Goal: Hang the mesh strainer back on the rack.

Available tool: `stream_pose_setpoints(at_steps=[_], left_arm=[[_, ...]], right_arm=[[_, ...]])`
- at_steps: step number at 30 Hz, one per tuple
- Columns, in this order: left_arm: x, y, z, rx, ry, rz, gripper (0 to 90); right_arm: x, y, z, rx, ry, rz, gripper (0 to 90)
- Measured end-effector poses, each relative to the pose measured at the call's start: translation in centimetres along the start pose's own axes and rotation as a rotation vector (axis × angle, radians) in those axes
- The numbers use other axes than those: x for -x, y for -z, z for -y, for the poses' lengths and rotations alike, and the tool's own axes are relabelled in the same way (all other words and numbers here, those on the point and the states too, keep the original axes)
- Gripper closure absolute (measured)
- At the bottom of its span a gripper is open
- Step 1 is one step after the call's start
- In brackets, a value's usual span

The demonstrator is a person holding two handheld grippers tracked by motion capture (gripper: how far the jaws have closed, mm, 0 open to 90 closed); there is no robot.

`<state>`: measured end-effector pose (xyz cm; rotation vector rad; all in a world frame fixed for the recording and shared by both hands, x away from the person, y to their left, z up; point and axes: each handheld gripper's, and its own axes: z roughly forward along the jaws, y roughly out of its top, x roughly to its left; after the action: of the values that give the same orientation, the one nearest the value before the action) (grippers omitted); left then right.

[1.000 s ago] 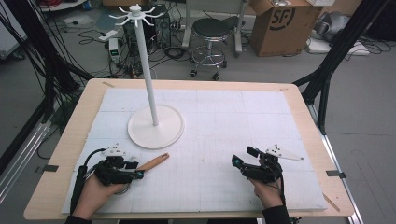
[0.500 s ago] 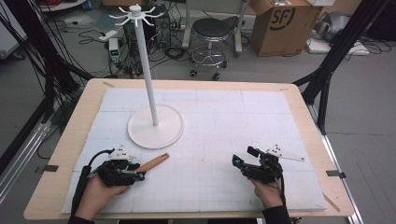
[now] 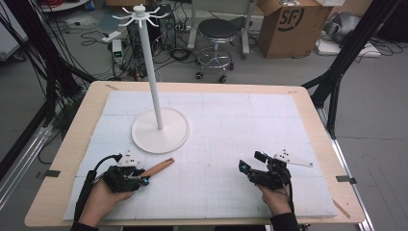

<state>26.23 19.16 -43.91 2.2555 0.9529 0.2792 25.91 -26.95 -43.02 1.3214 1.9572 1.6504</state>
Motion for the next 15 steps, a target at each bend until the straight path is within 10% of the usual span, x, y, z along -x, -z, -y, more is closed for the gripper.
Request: stream_pose_setpoints(at_steps=[15], left_arm=[[-0.48, -0.08, -0.03, -0.008, 0.032, 0.032, 65.2]], right_arm=[[-0.2, -0.01, 0.01, 0.002, 0.005, -0.004, 13.9]])
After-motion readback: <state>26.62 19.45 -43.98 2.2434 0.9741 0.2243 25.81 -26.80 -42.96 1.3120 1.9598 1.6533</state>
